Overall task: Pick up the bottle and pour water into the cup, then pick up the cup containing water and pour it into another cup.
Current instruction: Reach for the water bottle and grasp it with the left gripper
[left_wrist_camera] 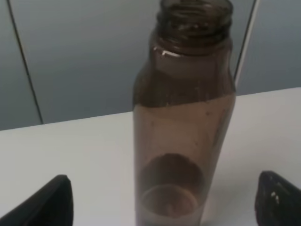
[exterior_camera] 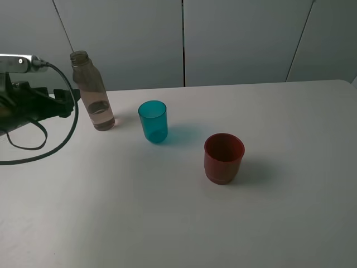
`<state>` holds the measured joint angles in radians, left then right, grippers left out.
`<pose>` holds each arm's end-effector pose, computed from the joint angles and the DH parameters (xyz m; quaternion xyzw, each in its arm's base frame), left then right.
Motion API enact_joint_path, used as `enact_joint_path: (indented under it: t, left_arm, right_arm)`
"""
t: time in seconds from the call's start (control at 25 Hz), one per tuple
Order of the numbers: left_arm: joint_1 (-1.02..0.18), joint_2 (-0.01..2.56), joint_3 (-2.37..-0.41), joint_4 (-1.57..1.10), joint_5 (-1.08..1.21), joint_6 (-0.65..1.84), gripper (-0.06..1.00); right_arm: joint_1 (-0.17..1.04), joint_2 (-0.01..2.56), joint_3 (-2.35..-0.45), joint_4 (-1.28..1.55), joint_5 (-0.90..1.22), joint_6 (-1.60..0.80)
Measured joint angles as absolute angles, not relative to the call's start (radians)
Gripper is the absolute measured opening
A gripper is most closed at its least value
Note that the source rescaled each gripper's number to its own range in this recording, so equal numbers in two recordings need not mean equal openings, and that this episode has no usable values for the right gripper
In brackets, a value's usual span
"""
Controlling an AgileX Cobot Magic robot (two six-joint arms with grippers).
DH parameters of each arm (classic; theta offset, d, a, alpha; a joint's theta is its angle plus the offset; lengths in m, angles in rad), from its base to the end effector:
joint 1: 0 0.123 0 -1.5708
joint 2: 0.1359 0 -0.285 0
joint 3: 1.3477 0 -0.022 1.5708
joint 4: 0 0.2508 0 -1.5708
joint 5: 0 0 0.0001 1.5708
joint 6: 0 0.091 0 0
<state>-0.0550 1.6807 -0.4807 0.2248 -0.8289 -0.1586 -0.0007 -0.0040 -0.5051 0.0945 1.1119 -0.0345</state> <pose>0.2845 -0.0306 0.1579 0.0689 0.7996 -0.0841 0.5906 -0.0084 0.0077 0.2749 -0.0178 0.8629 0.0383 0.5036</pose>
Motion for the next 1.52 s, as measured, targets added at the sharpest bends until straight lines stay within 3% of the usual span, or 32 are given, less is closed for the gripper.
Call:
enact_joint_path:
  t: [0.52, 1.52]
  left_arm:
    - [-0.119, 1.963, -0.602, 0.107, -1.076, -0.072, 0.98]
    - [-0.155, 2.215, -0.904, 0.124, -1.089, -0.037, 0.98]
  right_arm:
    - [-0.001, -0.004, -0.505, 0.094, 1.112, -0.035]
    - [-0.001, -0.004, -0.505, 0.094, 1.112, -0.035]
